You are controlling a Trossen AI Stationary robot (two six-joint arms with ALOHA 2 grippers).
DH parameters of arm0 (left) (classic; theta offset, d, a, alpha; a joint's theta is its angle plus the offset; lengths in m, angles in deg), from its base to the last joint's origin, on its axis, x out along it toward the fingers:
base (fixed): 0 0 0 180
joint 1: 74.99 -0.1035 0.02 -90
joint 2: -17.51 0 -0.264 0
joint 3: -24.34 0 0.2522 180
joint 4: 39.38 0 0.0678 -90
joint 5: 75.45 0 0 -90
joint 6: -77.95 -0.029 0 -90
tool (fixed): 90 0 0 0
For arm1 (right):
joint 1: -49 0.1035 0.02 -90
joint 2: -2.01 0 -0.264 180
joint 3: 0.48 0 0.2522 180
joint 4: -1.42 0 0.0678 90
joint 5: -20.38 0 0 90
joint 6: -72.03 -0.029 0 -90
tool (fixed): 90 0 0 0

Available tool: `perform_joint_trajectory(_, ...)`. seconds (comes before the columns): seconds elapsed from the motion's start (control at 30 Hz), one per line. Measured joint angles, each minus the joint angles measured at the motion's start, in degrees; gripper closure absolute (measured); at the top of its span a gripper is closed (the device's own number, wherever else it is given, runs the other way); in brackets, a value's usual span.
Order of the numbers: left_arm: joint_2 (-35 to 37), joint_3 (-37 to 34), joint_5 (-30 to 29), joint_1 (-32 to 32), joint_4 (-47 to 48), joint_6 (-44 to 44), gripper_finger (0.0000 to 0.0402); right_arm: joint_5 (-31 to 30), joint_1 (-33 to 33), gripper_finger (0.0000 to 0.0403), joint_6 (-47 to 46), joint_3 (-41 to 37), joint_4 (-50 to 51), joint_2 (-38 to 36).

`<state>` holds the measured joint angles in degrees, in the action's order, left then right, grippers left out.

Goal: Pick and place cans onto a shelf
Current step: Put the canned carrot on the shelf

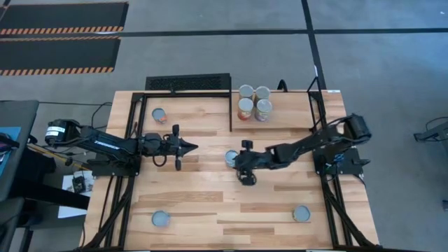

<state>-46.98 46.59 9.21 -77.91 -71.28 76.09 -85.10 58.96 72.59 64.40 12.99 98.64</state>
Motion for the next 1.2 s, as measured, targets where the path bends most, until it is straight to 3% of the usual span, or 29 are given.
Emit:
perform_joint_trajectory(0.2, 0.00, 0.00, -0.02, 0.00, 0.63, 0.00, 0.0401, -0.17, -0.78, 0.0266, 0.88, 5.62, 6.82, 5.55)
perform_joint_trajectory(0.5, 0.00, 0.00, -0.04, 0.00, 1.20, -0.02, 0.0401, -2.55, -0.07, 0.0384, 0.39, 10.03, 14.61, 6.65)
perform_joint_trajectory(0.77, 0.00, 0.00, -0.04, 0.00, 1.81, -0.02, 0.0401, -2.87, 2.61, 0.0390, -10.10, 10.07, 25.54, -3.03)
perform_joint_trajectory(0.93, 0.00, 0.00, -0.04, 0.00, 1.72, -0.02, 0.0401, -8.64, 3.36, 0.0395, -21.53, 7.67, 39.53, -10.65)
perform_joint_trajectory(1.07, 0.00, 0.00, -0.04, 0.00, 1.72, 0.00, 0.0401, -12.74, 0.72, 0.0394, -30.94, 2.53, 47.92, -17.74)
perform_joint_trajectory(1.2, 0.00, 0.00, -0.04, 0.00, 1.44, 0.00, 0.0401, -14.96, -5.26, 0.0398, -33.51, -2.71, 49.72, -25.25)
